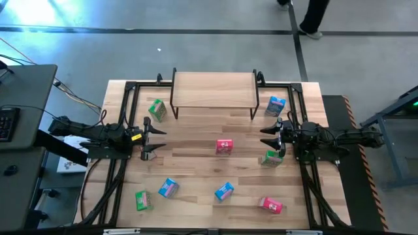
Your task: Stack cereal on shelf
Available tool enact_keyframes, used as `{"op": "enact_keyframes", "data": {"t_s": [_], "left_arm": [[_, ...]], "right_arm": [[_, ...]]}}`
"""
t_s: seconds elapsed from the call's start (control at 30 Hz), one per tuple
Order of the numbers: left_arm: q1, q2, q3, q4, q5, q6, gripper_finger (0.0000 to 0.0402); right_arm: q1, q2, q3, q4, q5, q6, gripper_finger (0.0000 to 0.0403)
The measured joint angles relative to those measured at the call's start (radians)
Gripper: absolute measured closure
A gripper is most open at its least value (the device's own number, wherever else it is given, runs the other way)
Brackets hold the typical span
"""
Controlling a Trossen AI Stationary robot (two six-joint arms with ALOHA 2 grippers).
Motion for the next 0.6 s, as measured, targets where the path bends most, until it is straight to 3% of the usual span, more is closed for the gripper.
{"op": "enact_keyframes", "data": {"t_s": [0.6], "left_arm": [[0.000, 0.000, 0.000, 0.005, -0.004, -0.060, 0.0186]], "right_arm": [[0.000, 0.000, 0.000, 0.000, 0.000, 0.000, 0.0159]]}}
